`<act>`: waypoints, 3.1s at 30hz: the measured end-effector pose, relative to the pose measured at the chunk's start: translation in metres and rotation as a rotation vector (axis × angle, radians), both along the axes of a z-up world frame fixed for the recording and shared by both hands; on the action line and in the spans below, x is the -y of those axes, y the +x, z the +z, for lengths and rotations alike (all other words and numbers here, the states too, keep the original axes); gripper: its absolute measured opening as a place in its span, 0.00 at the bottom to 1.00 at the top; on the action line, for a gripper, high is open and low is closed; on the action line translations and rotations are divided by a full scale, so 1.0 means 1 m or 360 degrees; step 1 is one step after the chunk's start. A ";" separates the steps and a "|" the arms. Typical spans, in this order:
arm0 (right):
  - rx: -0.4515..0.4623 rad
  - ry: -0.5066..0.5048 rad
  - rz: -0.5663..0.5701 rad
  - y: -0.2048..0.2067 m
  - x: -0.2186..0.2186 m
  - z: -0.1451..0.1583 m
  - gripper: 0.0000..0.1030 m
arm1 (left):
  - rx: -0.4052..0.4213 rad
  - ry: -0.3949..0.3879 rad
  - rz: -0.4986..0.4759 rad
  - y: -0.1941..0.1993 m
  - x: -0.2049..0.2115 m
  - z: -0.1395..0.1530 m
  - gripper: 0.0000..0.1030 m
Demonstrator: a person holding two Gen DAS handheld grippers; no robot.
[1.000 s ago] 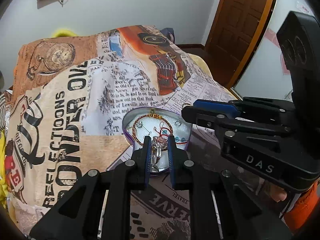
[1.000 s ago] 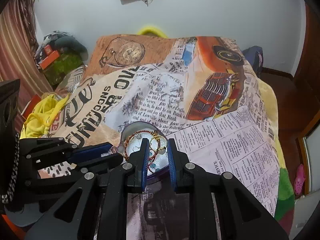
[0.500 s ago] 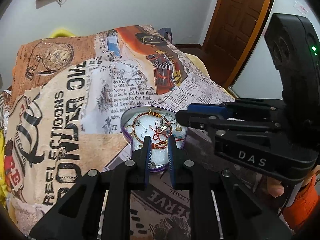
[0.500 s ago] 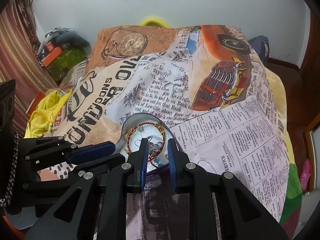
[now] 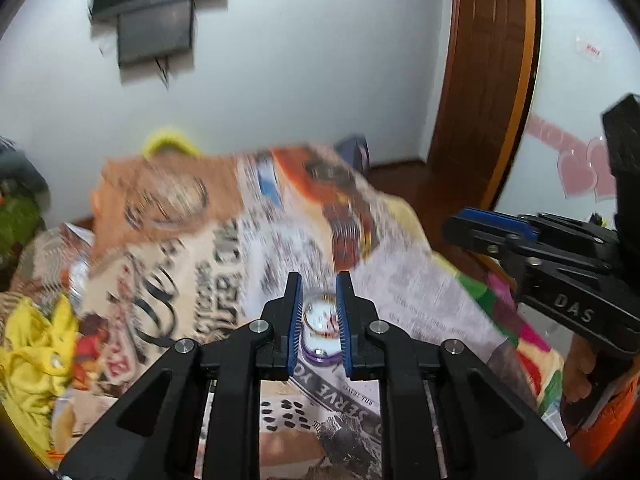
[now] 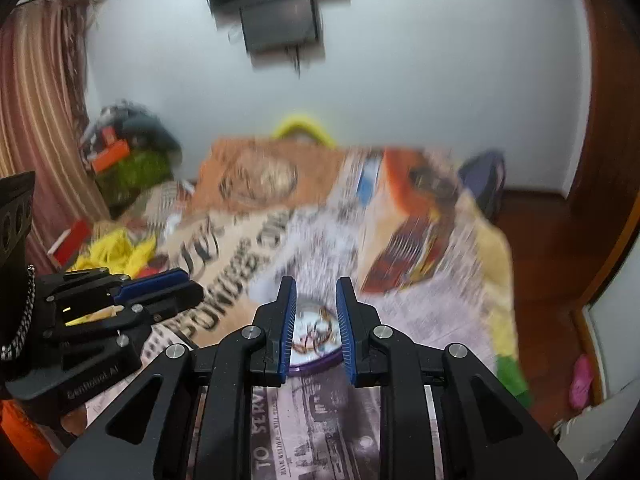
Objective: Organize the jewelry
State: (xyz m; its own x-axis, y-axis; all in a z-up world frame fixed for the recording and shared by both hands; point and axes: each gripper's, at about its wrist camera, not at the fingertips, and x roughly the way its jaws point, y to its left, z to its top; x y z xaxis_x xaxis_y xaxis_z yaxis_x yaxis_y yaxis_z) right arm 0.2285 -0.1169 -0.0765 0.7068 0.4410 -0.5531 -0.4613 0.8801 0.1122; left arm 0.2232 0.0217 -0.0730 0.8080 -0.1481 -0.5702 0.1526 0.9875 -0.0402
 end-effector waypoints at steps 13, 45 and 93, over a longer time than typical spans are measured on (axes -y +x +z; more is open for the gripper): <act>0.0624 0.0148 -0.0187 -0.134 0.030 0.088 0.38 | 0.0656 0.0109 0.0200 -0.140 0.017 0.088 0.67; 0.0806 0.0070 -0.0448 -0.198 0.034 0.083 1.00 | 0.0744 0.0031 0.0329 -0.191 0.007 0.088 0.99; 0.0770 0.0090 -0.0449 -0.200 0.036 0.090 1.00 | 0.0703 -0.0004 0.0266 -0.192 0.011 0.087 0.99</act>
